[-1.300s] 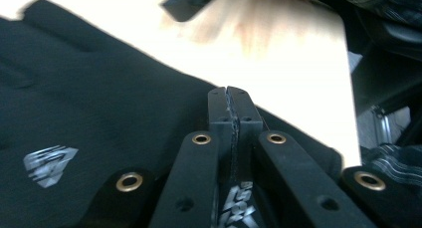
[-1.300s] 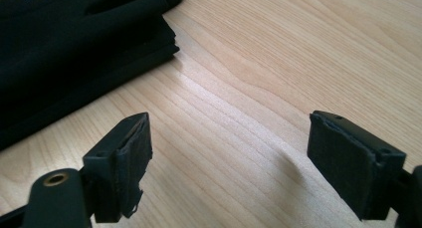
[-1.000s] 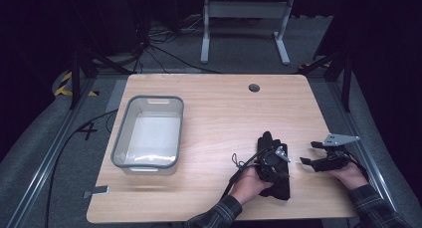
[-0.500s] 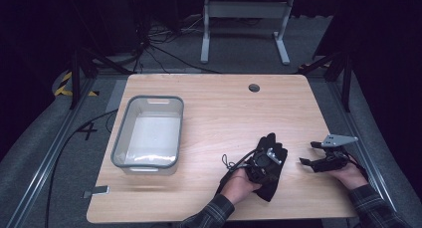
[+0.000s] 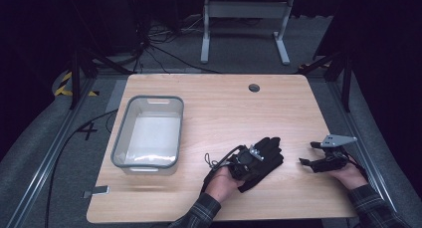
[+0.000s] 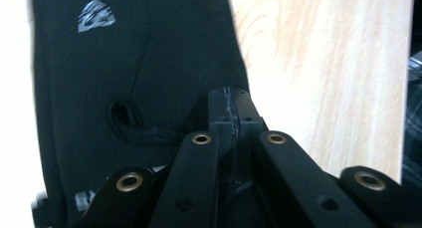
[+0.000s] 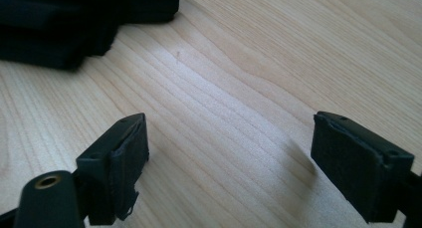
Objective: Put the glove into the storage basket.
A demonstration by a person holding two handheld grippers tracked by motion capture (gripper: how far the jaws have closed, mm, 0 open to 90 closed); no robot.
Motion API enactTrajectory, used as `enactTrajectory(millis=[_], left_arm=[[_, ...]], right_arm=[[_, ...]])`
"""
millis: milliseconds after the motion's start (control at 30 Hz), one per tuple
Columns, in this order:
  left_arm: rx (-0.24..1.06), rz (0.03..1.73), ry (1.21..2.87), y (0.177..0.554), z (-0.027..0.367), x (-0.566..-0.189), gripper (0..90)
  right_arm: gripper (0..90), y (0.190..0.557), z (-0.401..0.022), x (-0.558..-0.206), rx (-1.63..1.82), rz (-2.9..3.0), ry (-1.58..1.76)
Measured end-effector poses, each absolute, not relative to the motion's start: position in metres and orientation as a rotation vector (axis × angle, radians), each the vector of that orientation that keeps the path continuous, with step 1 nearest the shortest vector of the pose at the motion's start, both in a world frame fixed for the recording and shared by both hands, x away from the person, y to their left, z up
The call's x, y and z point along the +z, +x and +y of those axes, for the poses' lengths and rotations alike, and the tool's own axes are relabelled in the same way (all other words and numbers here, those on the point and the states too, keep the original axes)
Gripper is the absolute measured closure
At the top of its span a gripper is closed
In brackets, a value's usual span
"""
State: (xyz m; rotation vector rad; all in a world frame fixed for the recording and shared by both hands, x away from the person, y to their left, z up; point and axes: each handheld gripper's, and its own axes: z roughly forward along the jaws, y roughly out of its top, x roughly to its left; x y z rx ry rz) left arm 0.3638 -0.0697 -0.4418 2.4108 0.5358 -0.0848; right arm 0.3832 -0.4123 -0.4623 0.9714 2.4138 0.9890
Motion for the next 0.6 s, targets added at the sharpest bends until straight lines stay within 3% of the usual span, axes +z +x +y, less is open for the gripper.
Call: enactTrajectory(millis=[433,533,600], left_arm=[[-0.050,0.615,2.385,0.370,-0.034,-0.438,89.5],[-0.046,0.598,2.375,0.370,-0.034,-0.434,86.0],[-0.020,0.581,2.366,0.372,-0.034,-0.428,78.2]], right_arm=[[15.9,0.384,-0.413,-0.463,0.989,2.425,0.978],[15.8,0.385,-0.413,-0.463,0.989,2.429,0.983],[15.7,0.385,-0.413,-0.463,0.993,2.437,0.985]])
